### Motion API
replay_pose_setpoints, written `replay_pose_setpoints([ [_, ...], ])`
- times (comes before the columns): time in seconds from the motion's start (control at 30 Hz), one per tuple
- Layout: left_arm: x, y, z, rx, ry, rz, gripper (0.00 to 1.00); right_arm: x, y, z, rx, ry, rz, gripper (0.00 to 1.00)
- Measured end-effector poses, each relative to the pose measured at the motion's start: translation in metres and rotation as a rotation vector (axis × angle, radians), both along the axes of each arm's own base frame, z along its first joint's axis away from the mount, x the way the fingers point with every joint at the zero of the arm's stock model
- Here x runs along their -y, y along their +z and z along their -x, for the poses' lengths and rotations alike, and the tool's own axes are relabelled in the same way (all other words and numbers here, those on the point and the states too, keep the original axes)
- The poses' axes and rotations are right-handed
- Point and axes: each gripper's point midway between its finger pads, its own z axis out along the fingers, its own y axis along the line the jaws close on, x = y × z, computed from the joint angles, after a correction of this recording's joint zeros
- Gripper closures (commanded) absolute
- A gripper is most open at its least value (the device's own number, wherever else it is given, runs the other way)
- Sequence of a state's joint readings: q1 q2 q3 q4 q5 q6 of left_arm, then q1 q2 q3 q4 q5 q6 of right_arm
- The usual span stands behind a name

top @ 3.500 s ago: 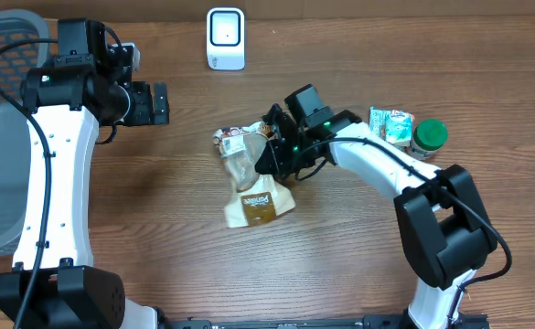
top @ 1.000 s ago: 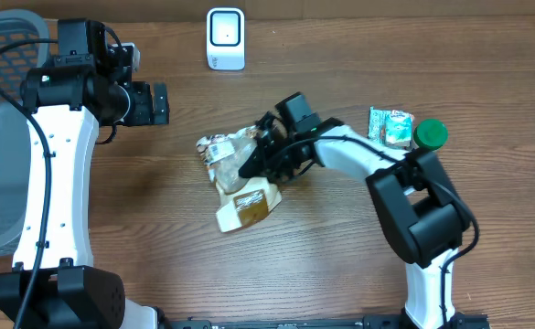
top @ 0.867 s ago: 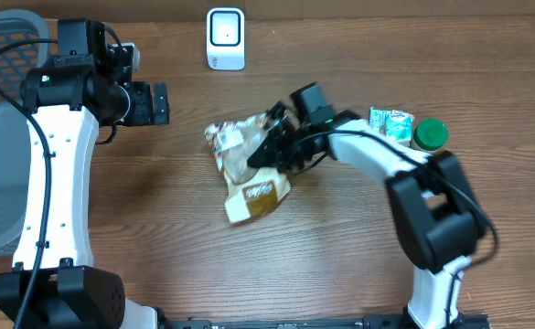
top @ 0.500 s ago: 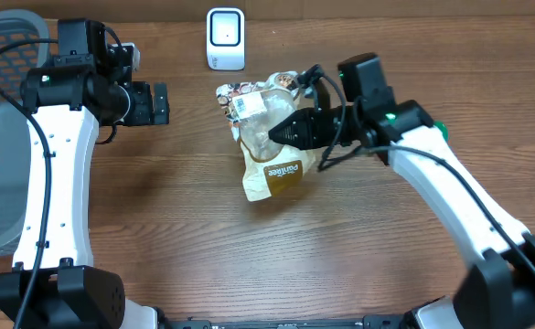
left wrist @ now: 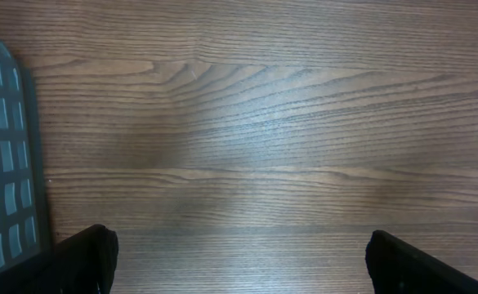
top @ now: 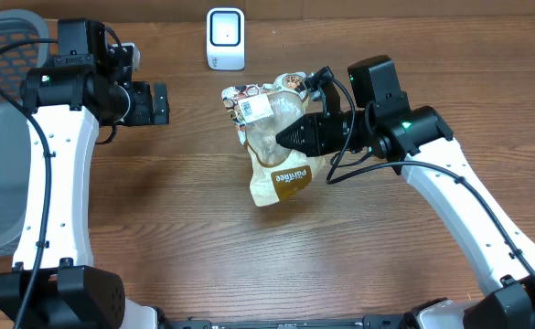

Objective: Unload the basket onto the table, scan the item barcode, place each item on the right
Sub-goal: 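Lift the snack bag up off the table with the right gripper, then hold the snack bag under the white scanner with the right gripper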

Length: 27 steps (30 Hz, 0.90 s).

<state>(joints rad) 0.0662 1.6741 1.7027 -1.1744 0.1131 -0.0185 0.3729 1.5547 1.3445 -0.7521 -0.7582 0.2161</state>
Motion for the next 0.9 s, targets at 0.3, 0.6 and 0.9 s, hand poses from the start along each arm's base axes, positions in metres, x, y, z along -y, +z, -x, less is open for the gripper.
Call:
replay_pose_setpoints([
  [0.3, 0.0, 0.0, 0.0, 0.0, 0.0, 0.0, 0.0, 0.021, 0.025, 0.003, -0.051, -0.094, 0.136, 0.96],
  [0.6, 0.0, 0.0, 0.0, 0.0, 0.0, 0.0, 0.0, 0.053, 0.143, -0.058, 0.32, -0.336, 0.29, 0.96],
  [0.9, 0.0, 0.0, 0.0, 0.0, 0.0, 0.0, 0.0, 0.049, 0.127, -0.161, 0.671, -0.493, 0.615, 0.96],
])
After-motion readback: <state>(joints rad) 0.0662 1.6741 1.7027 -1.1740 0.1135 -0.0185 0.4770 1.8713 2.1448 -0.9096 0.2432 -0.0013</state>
